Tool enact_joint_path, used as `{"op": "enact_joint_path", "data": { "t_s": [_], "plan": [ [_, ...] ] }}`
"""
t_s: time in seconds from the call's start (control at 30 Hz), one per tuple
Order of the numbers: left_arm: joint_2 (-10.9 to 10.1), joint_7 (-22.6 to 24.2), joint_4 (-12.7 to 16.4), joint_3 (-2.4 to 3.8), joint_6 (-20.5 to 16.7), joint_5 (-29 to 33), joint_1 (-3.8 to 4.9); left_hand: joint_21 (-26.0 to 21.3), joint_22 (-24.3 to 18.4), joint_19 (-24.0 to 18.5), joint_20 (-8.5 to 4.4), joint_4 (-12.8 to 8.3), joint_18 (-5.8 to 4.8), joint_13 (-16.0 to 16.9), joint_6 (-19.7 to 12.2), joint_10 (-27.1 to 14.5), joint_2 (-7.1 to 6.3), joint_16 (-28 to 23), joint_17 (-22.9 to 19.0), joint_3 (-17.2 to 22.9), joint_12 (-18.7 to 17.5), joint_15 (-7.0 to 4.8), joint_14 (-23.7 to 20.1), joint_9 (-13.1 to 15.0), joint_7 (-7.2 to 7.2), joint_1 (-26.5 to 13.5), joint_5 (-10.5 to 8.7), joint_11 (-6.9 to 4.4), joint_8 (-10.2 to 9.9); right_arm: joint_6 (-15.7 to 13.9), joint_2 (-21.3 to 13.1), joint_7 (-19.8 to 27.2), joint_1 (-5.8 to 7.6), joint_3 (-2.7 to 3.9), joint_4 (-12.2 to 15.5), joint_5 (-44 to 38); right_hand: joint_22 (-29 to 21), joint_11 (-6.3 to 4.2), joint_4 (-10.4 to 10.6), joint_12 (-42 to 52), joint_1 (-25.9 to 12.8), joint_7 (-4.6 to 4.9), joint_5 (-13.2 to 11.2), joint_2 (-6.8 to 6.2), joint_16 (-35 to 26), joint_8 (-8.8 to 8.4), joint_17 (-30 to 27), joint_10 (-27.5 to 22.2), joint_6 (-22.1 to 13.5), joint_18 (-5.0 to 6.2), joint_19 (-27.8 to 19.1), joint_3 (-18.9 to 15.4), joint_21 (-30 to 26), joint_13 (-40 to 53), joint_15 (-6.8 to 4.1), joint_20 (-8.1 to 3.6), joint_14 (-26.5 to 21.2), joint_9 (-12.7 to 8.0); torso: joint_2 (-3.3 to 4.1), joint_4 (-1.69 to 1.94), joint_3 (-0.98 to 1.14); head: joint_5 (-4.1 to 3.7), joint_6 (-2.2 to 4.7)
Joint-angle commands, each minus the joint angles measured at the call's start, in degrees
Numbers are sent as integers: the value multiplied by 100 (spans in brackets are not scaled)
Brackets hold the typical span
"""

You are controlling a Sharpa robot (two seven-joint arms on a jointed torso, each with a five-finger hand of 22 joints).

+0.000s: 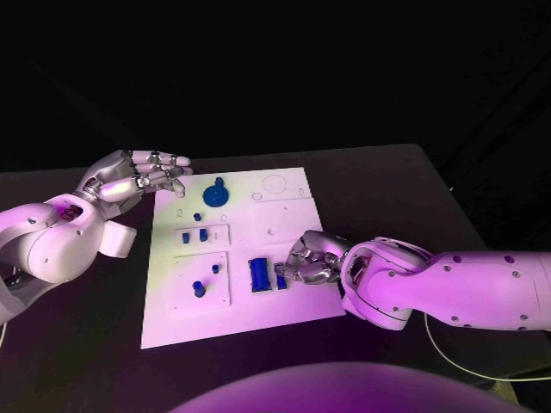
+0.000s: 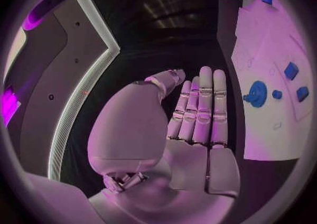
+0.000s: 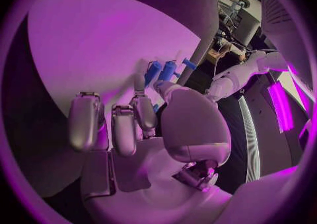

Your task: Assemble the parts on the task board

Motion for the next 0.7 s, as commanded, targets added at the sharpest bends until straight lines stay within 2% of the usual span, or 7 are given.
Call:
{"op": "enact_joint_path", "data": {
  "t_s": [0.03,0.13,0.23,0.33,0.47,0.7],
  "plan": [
    [4,24,14,4,71,1,2,33,7,-51,7,-36,65,3,25,-21,44,-36,5,5,31,21,12,-9,0,0,25,-8,36,167,-51,298,-2,6,40,96,1042,7,0,-59,63,1,18,-88,18,15,659,21,10,-4,45,-75,-67,-13,-28,-24,442,-12,-1,-4,5,16,-3],
    [2,22,14,4,71,1,2,33,7,-51,7,-36,65,3,25,-21,44,-36,5,5,31,21,12,-9,0,0,25,-8,36,288,-116,509,7,11,75,279,1002,42,20,-255,74,41,-12,-226,-30,-26,564,-79,-79,22,-13,-183,-233,-143,-1,-8,419,-26,-6,-5,6,11,-8],
    [0,20,12,4,68,1,2,33,7,-51,7,-36,65,3,25,-21,44,-36,5,5,31,21,12,-9,0,0,25,-8,36,525,-190,679,17,14,109,391,979,65,16,-325,115,63,-145,-361,-61,-29,510,-127,-117,38,-51,-312,-328,-180,22,15,405,-14,-3,-8,4,21,-17],
    [-2,19,13,4,69,0,2,33,7,-51,7,-36,65,3,25,-21,44,-36,5,5,31,21,12,-9,0,0,25,-8,36,760,-247,733,23,16,126,424,973,71,11,-346,220,69,-465,-457,-73,-12,495,-144,-132,44,-64,-441,-357,-184,29,28,402,8,-1,-8,6,33,-17],
    [-4,19,14,4,67,0,2,33,7,-51,7,-36,65,3,25,-21,44,-36,5,5,31,21,12,-9,0,0,25,-8,36,1027,-306,706,26,16,126,365,972,73,28,-368,301,69,-742,-480,-80,8,487,-157,-141,46,-68,-578,-366,-191,31,34,401,34,-1,-7,1,31,-24],
    [-6,18,14,3,67,0,2,33,7,-51,7,-36,65,3,25,-21,44,-36,5,5,31,21,12,-9,0,0,25,-8,36,1212,-326,563,23,16,108,265,972,78,62,-408,209,73,-851,-414,-90,15,472,-176,-157,45,-67,-711,-368,-214,36,38,399,49,1,4,0,26,-34]
  ]
}}
